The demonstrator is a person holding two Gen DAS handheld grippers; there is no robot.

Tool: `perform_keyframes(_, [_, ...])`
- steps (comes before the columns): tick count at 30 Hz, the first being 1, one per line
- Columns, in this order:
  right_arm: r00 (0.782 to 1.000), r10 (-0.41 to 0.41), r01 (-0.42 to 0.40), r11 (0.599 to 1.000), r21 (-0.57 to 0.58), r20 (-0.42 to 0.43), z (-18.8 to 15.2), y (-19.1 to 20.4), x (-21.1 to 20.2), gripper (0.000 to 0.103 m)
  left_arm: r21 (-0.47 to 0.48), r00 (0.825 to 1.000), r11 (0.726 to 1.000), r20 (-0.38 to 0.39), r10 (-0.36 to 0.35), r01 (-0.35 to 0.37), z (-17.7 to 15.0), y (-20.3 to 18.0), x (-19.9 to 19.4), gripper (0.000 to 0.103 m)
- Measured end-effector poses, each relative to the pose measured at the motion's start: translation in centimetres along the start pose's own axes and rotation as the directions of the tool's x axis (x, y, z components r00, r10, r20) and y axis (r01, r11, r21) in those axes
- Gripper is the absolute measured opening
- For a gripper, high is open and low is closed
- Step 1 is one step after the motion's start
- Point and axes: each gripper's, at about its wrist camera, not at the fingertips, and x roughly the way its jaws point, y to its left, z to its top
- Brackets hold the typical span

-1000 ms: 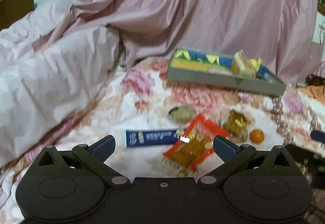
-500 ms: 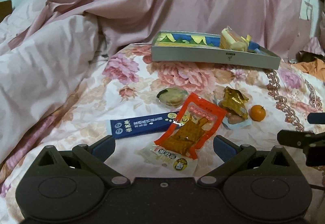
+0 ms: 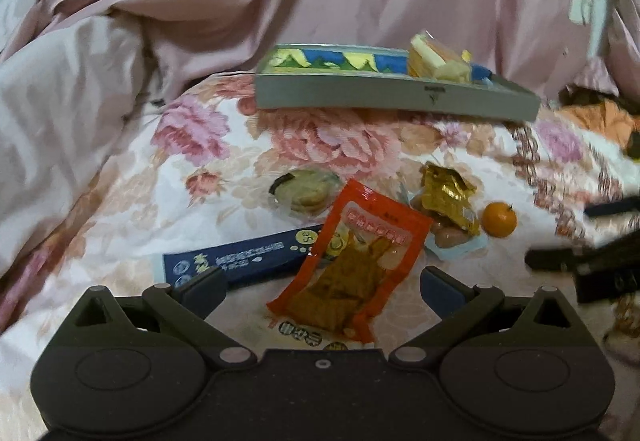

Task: Organize snacks
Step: 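Move the left tool to the red packet while the right tool approaches the mandarin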

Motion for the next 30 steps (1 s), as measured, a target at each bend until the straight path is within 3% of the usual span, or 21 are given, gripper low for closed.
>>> perform_keyframes(8, [0.997, 0.041, -0.024, 0.971, -0.238, 0.067, 1.1, 0.3, 3.1, 0.103, 0.134, 1.000, 0.991, -0.022, -0.015, 0.018, 0.0, -1.7, 3.4, 0.102])
perform_keyframes(14, [0.992, 0.127, -0.122, 0.977, -0.173, 0.020, 1.8, -1.1, 5.5, 0.102, 0.200, 0.997, 0.979, -0.064, 0.038, -0.024, -0.4, -1.7, 5.1, 0.102])
perform_keyframes(18, [0.988, 0.150, -0.152, 0.984, -0.097, -0.027, 1.8, -1.9, 6.9, 0.096, 0.193, 0.998, 0.981, -0.061, 0.034, -0.021, -0.5, -1.5, 5.1, 0.102])
perform_keyframes(23, [0.975, 0.218, -0.220, 0.974, -0.055, -0.035, 1.5, -2.3, 7.5, 0.087, 0.154, 0.994, 0.988, -0.110, -0.007, 0.024, -0.2, -1.4, 4.9, 0.102])
perform_keyframes(28, [0.961, 0.272, -0.275, 0.956, -0.099, -0.044, 1.4, -1.5, 6.7, 0.059, 0.031, 0.974, 0.990, -0.183, -0.132, 0.140, -0.2, -1.1, 4.8, 0.102])
perform_keyframes(30, [0.961, 0.271, -0.276, 0.953, -0.123, -0.056, 1.4, -1.1, 6.2, 0.057, 0.002, 0.973, 0.990, -0.185, -0.141, 0.144, -0.1, -0.7, 4.7, 0.102])
